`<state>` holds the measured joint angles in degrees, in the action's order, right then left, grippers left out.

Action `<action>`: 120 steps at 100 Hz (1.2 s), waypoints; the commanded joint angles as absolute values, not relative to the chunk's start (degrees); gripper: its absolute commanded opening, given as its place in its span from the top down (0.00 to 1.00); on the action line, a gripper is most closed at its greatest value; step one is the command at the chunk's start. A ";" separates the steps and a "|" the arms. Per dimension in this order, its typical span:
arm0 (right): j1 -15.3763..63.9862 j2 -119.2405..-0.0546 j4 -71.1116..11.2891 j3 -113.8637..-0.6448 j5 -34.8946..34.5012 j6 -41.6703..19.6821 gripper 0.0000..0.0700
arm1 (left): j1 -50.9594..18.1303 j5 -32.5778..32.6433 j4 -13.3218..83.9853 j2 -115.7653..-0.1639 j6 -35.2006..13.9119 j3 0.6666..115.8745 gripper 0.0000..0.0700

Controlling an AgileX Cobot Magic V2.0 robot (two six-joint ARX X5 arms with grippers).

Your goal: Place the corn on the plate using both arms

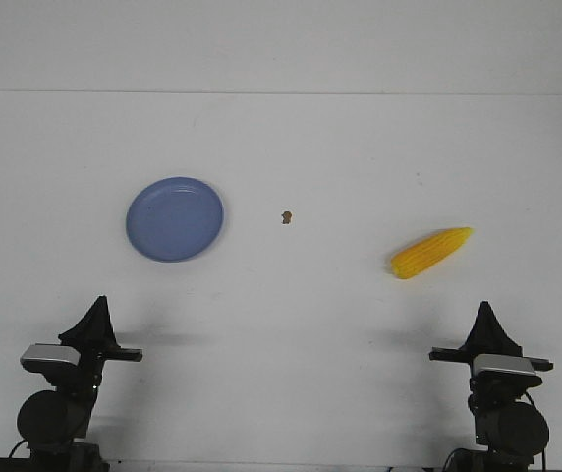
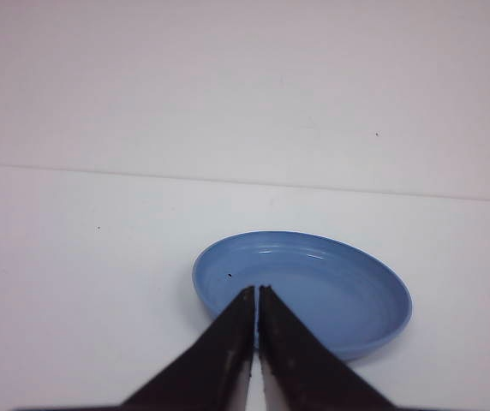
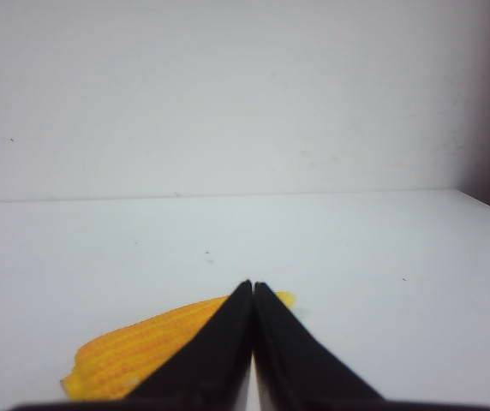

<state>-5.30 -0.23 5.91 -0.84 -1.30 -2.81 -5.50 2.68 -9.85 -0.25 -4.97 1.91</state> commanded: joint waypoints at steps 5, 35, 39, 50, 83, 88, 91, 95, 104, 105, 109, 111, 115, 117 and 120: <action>-5.32 -0.08 6.46 -0.71 -1.10 -3.20 1.00 | -5.54 2.70 -10.41 -0.19 -4.10 0.80 0.98; -5.32 -0.08 6.46 -0.71 -1.10 -3.20 1.00 | -5.54 2.70 -10.44 -0.19 -4.10 0.80 0.98; -5.32 -0.08 6.46 -0.71 -1.10 -3.20 1.00 | -5.54 2.70 -10.44 -0.19 -4.10 0.80 0.98; -5.32 -0.08 6.46 -0.71 -1.10 -3.20 1.00 | -5.54 2.70 -10.46 -0.19 -4.10 0.80 0.98; -5.32 -0.08 10.76 -0.73 -1.13 -3.27 1.00 | -5.54 2.70 -10.50 -0.19 -4.16 1.63 0.98; -5.32 -0.08 12.45 -0.75 -1.41 -3.29 1.00 | -5.54 2.70 -10.35 -0.19 -4.19 2.39 0.98; -5.32 -0.08 13.93 -0.75 -1.52 -3.20 1.00 | -5.54 2.70 -10.35 -0.19 -4.19 2.92 0.98; -5.32 -0.08 15.11 -0.91 -1.50 -3.25 1.00 | -5.54 2.70 -10.28 -0.23 -4.47 3.75 0.98; -5.32 -0.08 14.04 -2.48 -1.50 -3.25 1.00 | -5.54 2.70 -8.27 -0.71 -6.15 6.68 0.98; -5.32 -0.10 13.69 -2.74 -1.50 -3.25 1.00 | -5.54 2.68 -7.79 -0.82 -6.39 7.11 0.98; -5.32 -0.10 11.75 -4.05 -1.50 -3.27 1.00 | -5.52 2.70 -5.91 -1.50 -7.38 8.97 0.98; -5.32 -0.12 10.57 -4.80 -1.50 -3.25 1.00 | -5.52 2.68 -4.95 -1.98 -7.66 9.98 0.98; -5.32 -0.21 7.94 -6.46 -1.48 -3.25 1.00 | -5.52 2.70 -2.87 -3.09 -7.97 12.16 0.98; -5.32 -0.38 6.59 -7.38 -1.48 -3.25 1.00 | -5.52 2.68 -1.89 -3.75 -8.01 13.30 0.98; -5.32 -0.84 4.58 -8.82 -1.41 -3.22 1.00 | -5.52 2.68 -0.32 -4.91 -8.03 15.14 0.98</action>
